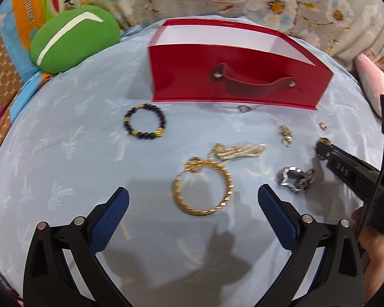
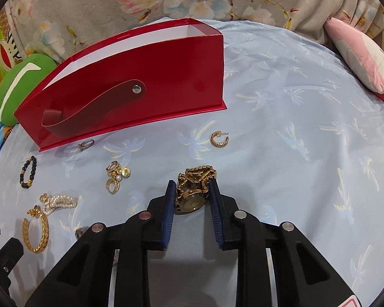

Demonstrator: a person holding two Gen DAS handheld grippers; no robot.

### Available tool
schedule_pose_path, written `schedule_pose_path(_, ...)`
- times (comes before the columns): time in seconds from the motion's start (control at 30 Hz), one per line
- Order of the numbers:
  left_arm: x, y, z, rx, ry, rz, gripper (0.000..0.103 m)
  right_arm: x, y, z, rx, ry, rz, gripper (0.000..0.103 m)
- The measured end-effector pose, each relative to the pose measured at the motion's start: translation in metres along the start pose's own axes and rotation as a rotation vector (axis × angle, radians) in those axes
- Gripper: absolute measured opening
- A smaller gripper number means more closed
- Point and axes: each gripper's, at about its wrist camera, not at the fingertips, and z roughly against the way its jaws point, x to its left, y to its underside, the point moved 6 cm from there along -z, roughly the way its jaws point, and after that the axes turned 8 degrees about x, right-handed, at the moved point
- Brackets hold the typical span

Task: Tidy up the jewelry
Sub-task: 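Lower the right gripper onto the gold watch and close on it, then close the left gripper on the silver watch while the right gripper holds the gold watch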

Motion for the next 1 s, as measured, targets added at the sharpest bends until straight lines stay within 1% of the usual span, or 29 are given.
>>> schedule_pose_path(0.07, -0.011, -0.002, 0.0, -0.002, 0.019, -0.017, 0.098, -0.005, 0.007, 0.005, 0.003, -0.011, -0.002, 0.024)
schedule_pose_path(0.3, -0.054, -0.007, -0.016, 0.031, 0.08, -0.058, 0.098, -0.024, 0.034, 0.024, 0.014, -0.038, -0.024, 0.024)
schedule_pose_path(0.53, -0.091, -0.004, -0.035, 0.06, 0.096, -0.11, 0.097, -0.037, 0.059, 0.04, 0.024, -0.059, -0.041, 0.024)
schedule_pose_path(0.57, -0.096, -0.003, -0.039, 0.066, 0.096, -0.115, 0.094, -0.038, 0.061, 0.041, 0.024, -0.062, -0.042, 0.024)
schedule_pose_path(0.6, -0.098, -0.003, -0.043, 0.076, 0.098, -0.116, 0.087, -0.039, 0.062, 0.042, 0.025, -0.064, -0.044, 0.024)
schedule_pose_path(0.67, -0.102, -0.002, -0.048, 0.086, 0.101, -0.119, 0.083, -0.04, 0.064, 0.043, 0.025, -0.068, -0.046, 0.024)
schedule_pose_path(0.7, -0.104, -0.002, -0.048, 0.071, 0.088, -0.125, 0.078, -0.04, 0.065, 0.044, 0.024, -0.069, -0.046, 0.024)
schedule_pose_path(0.73, -0.107, -0.003, -0.049, 0.065, 0.078, -0.132, 0.076, -0.04, 0.065, 0.044, 0.024, -0.069, -0.046, 0.024)
schedule_pose_path(0.83, -0.111, -0.002, -0.048, 0.048, 0.071, -0.155, 0.055, -0.04, 0.066, 0.045, 0.023, -0.068, -0.044, 0.024)
schedule_pose_path(0.87, -0.113, -0.002, -0.047, 0.045, 0.076, -0.16, 0.043, -0.04, 0.066, 0.045, 0.024, -0.069, -0.044, 0.024)
schedule_pose_path(0.9, -0.114, -0.003, -0.045, 0.048, 0.093, -0.164, 0.027, -0.04, 0.066, 0.046, 0.025, -0.073, -0.045, 0.024)
schedule_pose_path(0.93, -0.114, -0.003, -0.044, 0.055, 0.106, -0.161, 0.021, -0.04, 0.067, 0.047, 0.025, -0.075, -0.046, 0.024)
schedule_pose_path(1.0, -0.113, -0.004, -0.044, 0.07, 0.132, -0.153, 0.019, -0.039, 0.067, 0.05, 0.025, -0.075, -0.043, 0.024)
